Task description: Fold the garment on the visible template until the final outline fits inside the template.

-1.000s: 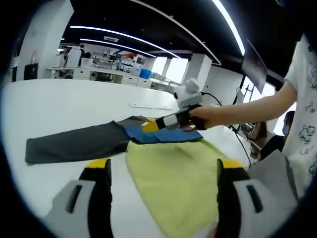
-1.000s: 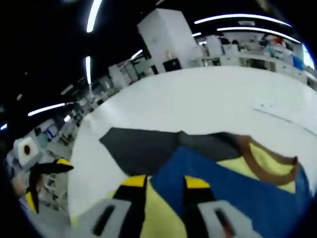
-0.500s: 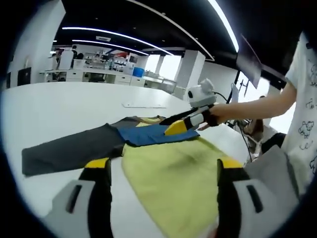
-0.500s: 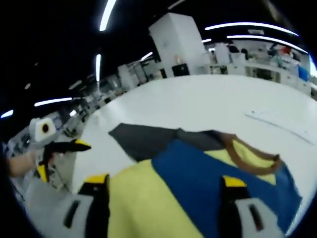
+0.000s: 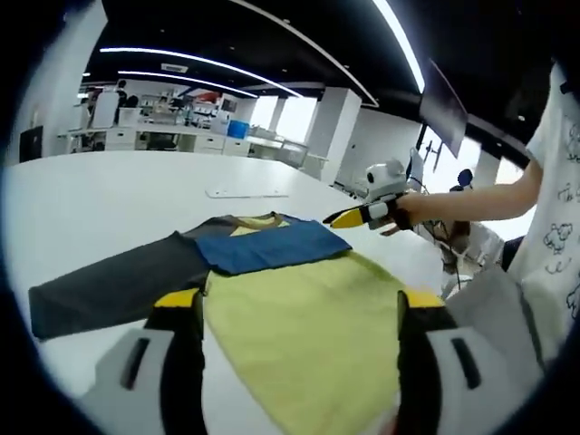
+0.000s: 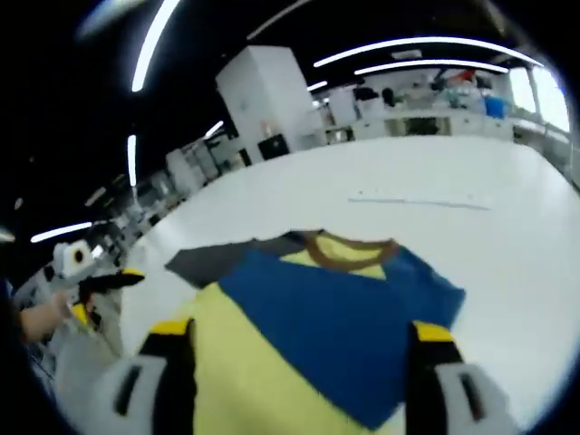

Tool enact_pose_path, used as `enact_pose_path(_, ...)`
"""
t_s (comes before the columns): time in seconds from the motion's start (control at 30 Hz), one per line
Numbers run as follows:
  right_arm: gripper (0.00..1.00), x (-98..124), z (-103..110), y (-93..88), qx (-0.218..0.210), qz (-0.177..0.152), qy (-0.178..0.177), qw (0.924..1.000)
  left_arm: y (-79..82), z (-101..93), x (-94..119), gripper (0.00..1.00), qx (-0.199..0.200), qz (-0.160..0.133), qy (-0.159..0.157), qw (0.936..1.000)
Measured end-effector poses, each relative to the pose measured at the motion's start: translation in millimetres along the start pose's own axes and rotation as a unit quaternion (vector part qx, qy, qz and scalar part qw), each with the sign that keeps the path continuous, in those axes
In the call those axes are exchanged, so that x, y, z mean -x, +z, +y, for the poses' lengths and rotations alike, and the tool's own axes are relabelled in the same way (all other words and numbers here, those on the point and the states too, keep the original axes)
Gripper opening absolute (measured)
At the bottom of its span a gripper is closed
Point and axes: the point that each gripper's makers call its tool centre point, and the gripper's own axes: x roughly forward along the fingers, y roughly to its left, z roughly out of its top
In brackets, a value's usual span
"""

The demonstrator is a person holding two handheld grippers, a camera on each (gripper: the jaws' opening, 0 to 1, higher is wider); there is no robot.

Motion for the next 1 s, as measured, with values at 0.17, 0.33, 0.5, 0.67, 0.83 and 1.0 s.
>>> enact_pose_path(0.17, 0.88, 17, -26, -17.5, -0.06, -0.002, -0.029, 0.9978, -0.3, -4.0, 1, 0.85, -0.003, 0.006, -0.007, 1.0)
enact_pose_path(0.33, 0.7, 20, -40, -31.4, -0.122, -0.002, -0.038, 0.9918, 1.2, -8.0, -2, 0.85, -0.003, 0.009, -0.008, 0.9999)
enact_pose_path(0.5, 0.46, 20, -47, -32.2, -0.144, 0.0, -0.05, 0.9882, 2.6, -14.5, -2, 0.85, -0.005, 0.008, -0.008, 0.9999)
enact_pose_path(0.67, 0.34, 22, -49, -39.7, -0.149, 0.018, -0.06, 0.9869, -1.7, -14.5, 3, 0.85, -0.002, 0.006, -0.002, 1.0)
enact_pose_path(0.83, 0.04, 25, -56, -44.0, -0.191, 0.019, -0.052, 0.9801, -9.2, -13.3, 6, 0.84, 0.006, 0.009, 0.004, 0.9999)
enact_pose_path(1.0, 0.0, 24, -57, -44.5, -0.208, 0.019, -0.048, 0.9769, -13.7, -8.6, 8, 0.84, 0.009, 0.015, 0.008, 0.9998)
